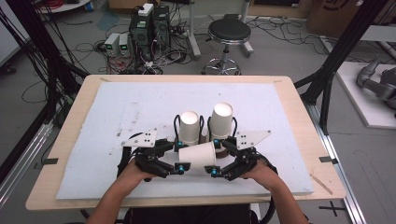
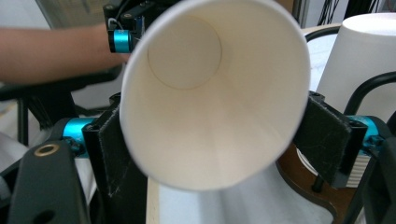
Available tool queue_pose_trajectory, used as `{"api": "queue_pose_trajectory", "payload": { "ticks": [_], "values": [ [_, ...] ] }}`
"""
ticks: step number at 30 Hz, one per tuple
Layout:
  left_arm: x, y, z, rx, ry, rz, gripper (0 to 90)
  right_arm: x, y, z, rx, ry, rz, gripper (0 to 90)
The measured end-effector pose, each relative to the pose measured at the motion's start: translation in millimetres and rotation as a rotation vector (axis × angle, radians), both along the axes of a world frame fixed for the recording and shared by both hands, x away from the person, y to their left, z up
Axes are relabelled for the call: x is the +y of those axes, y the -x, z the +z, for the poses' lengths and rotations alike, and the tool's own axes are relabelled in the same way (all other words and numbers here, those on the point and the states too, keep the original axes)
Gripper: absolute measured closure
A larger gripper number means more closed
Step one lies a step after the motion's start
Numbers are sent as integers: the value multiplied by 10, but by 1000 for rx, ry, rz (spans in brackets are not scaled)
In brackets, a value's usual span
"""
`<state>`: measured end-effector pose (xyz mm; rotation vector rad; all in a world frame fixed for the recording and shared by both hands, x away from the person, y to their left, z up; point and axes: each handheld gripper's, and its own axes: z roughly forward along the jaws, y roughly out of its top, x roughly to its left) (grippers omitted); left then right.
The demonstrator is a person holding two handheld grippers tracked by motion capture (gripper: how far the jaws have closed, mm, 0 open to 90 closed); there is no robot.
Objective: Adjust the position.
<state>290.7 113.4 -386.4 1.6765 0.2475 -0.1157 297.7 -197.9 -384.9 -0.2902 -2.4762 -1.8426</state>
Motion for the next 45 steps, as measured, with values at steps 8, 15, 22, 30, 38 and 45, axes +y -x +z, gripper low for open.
{"api": "queue_pose_trajectory", "payload": {
  "ticks": [8, 15, 22, 30, 38, 45],
  "values": [
    [-51, 21, -59, 0, -44, -17, 356, -13, 4, 19, -49, 0, 40, 270],
    [-61, 20, -9, 8, -73, 26, 303, -27, -2, 53, -59, 38, 33, 280],
    [-98, 26, -19, -28, -124, 2, 338, -12, 4, 63, -60, 66, 39, 281],
    [-153, 50, -73, -32, -150, -38, 356, -22, 11, 80, -40, 23, 59, 261],
    [-99, 54, -31, -48, -77, -13, 356, -31, -8, 66, 13, -48, 14, 191],
    [-148, 69, -67, -26, -99, -6, 358, -40, -9, 84, -12, -62, 45, 289]
  ]
}}
